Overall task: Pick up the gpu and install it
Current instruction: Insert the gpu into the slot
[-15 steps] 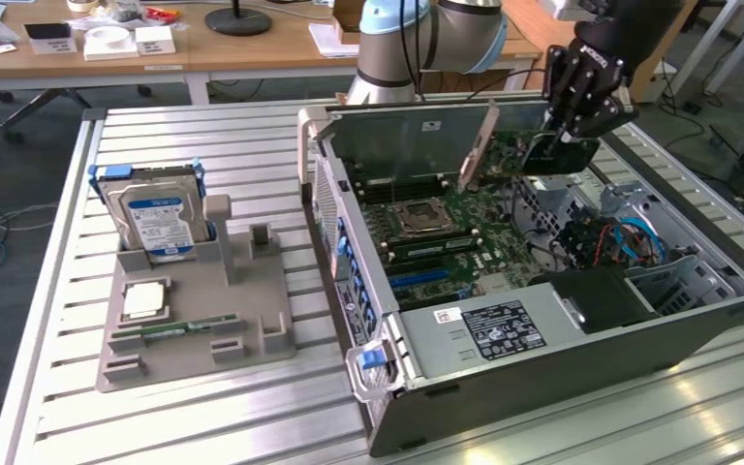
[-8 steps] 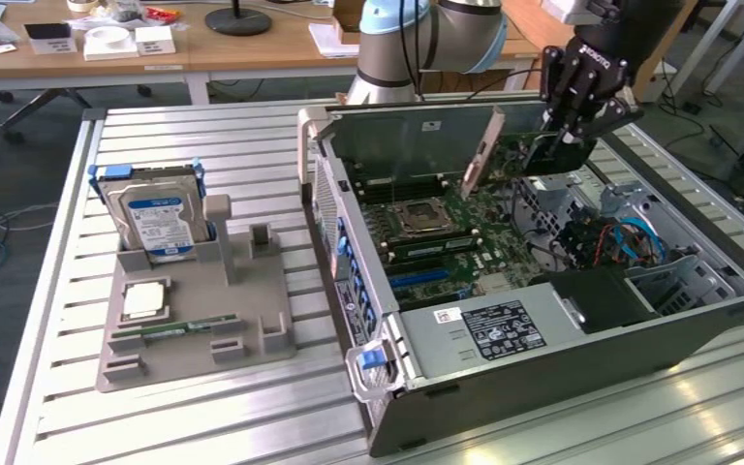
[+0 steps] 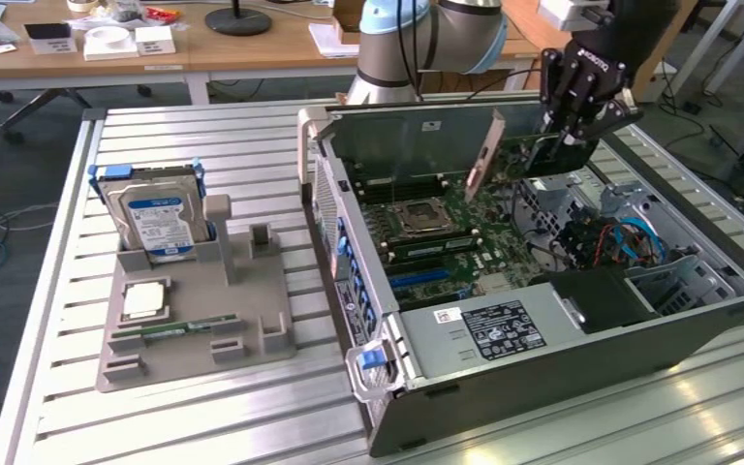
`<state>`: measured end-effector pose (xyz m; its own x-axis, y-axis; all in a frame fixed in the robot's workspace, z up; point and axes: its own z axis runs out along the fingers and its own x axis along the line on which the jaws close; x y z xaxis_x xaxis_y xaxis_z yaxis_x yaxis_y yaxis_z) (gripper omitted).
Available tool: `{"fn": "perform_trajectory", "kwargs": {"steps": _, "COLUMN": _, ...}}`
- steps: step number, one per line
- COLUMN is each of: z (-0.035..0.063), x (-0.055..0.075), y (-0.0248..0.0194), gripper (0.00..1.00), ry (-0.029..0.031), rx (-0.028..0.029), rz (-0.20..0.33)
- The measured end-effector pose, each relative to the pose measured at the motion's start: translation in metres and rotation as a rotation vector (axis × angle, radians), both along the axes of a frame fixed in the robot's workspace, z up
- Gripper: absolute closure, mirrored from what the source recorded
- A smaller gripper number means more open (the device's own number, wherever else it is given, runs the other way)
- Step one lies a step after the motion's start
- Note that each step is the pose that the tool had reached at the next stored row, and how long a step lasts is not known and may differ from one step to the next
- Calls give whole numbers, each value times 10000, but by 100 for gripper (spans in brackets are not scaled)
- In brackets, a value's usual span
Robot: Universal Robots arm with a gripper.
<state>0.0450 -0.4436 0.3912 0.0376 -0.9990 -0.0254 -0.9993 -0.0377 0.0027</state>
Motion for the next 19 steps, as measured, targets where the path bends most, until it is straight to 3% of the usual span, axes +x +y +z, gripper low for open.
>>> {"fn": "perform_trajectory", "kwargs": {"steps": 2, "z": -15, "x": -48, "y": 0, "gripper": 73, "ry": -41, "rx": 3, "rz": -2}}
{"fn": "perform_trajectory", "kwargs": {"steps": 12, "z": -107, "x": -136, "y": 0, "gripper": 73, "ry": -44, "rx": -1, "rz": -282}}
{"fn": "perform_trajectory", "kwargs": {"steps": 19, "z": -114, "x": -144, "y": 0, "gripper": 73, "ry": -44, "rx": 0, "rz": -408}}
